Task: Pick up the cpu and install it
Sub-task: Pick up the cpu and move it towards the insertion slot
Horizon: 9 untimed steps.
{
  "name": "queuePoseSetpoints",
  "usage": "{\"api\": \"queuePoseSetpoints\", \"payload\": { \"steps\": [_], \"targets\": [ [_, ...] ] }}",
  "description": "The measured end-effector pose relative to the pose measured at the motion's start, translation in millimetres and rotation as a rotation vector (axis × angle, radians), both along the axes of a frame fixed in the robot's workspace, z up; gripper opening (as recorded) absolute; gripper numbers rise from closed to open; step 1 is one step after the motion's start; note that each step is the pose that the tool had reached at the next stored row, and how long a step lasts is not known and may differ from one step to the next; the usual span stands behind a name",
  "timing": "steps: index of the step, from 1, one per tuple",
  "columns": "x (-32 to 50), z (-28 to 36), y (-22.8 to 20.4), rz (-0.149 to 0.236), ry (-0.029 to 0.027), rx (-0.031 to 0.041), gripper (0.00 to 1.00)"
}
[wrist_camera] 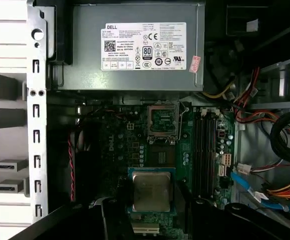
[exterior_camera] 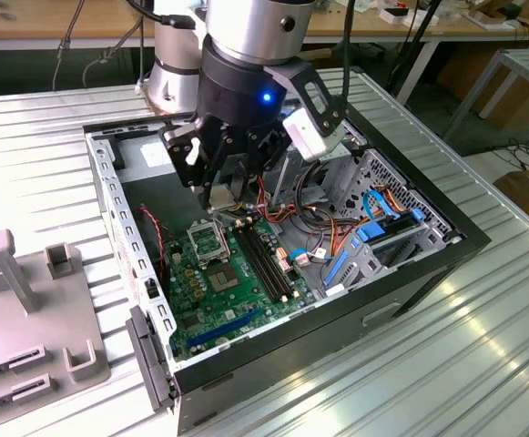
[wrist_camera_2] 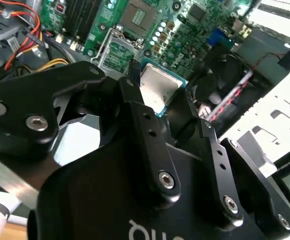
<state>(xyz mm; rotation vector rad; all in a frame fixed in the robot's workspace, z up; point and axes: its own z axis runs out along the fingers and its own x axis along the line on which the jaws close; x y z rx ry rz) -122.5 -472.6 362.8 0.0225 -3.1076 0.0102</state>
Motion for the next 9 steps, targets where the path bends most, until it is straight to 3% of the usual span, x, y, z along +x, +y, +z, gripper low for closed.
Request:
{"api": "queuePoseSetpoints", "payload": {
  "steps": [4,5,9],
  "targets": [
    [2.6,-2.0,1.0,-0.014,-0.0139,0.0,0.47],
    [5.9,-4.0,1.4,-0.011,-0.0139,-0.0005,0.47],
    [6.7,-9.0,1.5,0.039,-0.014,-0.0004,0.47]
  ]
}}
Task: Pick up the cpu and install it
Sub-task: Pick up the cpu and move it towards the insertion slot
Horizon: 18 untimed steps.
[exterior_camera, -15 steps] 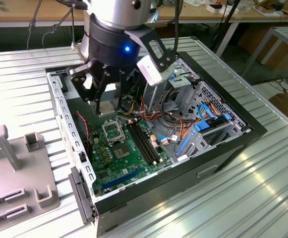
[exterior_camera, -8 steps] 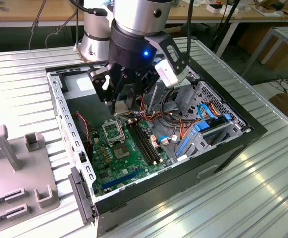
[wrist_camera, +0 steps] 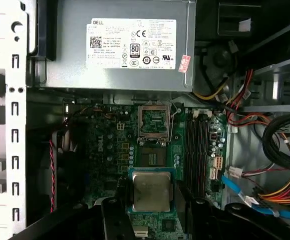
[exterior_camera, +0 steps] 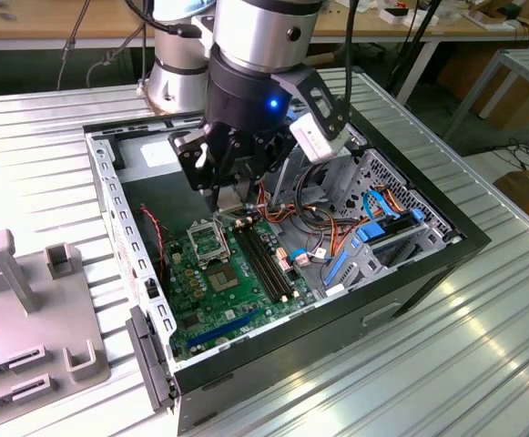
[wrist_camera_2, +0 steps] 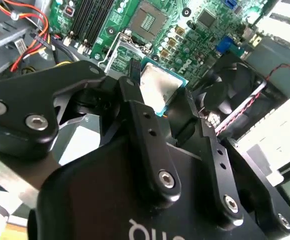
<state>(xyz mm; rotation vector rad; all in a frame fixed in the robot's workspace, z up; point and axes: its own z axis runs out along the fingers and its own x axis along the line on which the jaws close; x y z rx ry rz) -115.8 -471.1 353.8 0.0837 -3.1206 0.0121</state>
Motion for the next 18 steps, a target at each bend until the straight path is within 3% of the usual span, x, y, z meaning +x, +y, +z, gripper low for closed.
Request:
{"api": "queuePoseSetpoints", "payload": {
  "steps": [2,3,4,5,11,18],
  "targets": [
    [0.1,-3.6,0.0,0.019,0.0,0.0,0.47],
    [0.8,-13.5,-1.3,0.02,0.0,0.0001,0.47],
    [1.6,-22.6,-1.3,-0.028,0.0,0.0001,0.47],
    [2.2,-28.5,-2.2,-0.045,0.0,0.0001,0.47],
    [4.7,-41.1,-3.0,-0.05,0.0,0.0002,0.47],
    [4.7,-55.8,-7.7,-0.05,0.0,0.0002,0.47]
  ]
}}
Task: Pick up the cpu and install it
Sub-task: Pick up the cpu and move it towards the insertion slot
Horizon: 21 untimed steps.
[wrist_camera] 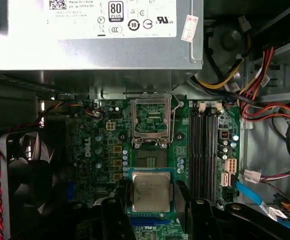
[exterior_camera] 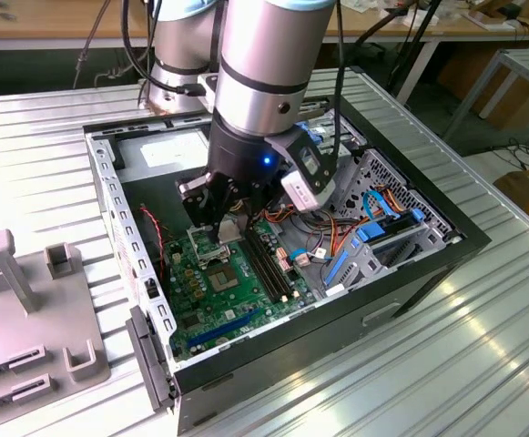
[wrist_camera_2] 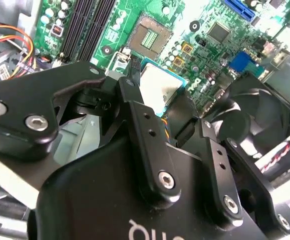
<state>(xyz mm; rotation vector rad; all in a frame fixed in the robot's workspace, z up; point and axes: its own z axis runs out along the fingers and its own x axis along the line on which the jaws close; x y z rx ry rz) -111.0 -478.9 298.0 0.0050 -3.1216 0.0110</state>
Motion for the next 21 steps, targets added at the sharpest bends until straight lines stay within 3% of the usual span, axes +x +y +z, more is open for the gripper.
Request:
{"api": "queuePoseSetpoints", "payload": {
  "steps": [16,21],
  "targets": [
    [1.6,-32.5,-2.1,0.0,0.0,-0.0001,0.47],
    [1.6,-34.5,-2.1,0.0,0.0,-0.0001,0.47]
  ]
}}
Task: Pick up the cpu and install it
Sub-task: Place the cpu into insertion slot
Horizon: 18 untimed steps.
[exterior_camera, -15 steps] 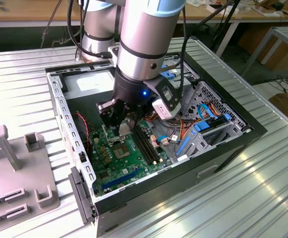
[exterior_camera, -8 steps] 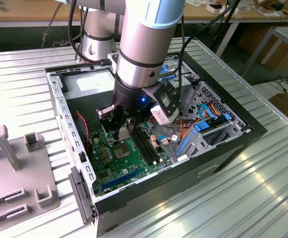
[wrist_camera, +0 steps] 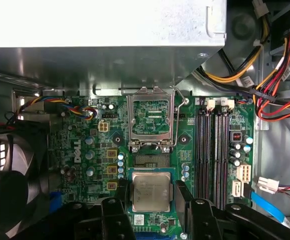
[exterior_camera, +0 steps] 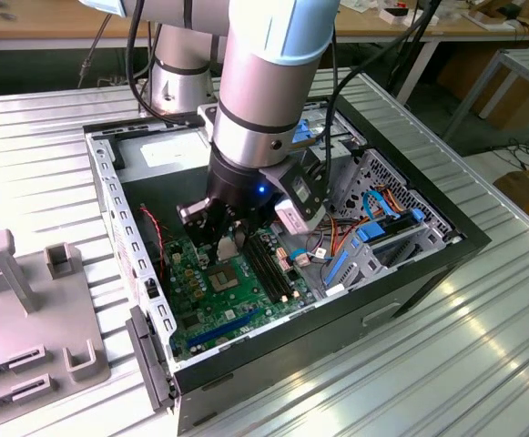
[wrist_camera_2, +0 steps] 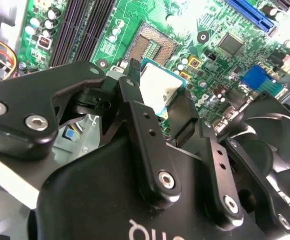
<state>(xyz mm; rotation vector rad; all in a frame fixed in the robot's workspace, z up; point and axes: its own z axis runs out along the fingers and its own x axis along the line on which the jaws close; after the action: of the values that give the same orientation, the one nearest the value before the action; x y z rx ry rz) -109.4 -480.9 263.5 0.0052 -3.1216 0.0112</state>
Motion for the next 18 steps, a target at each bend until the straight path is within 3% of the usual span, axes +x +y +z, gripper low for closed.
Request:
{"api": "queuePoseSetpoints", "payload": {
  "steps": [18],
  "targets": [
    [0.1,-3.9,0.0,0.0,-0.0002,0.0001,0.47]
  ]
}}
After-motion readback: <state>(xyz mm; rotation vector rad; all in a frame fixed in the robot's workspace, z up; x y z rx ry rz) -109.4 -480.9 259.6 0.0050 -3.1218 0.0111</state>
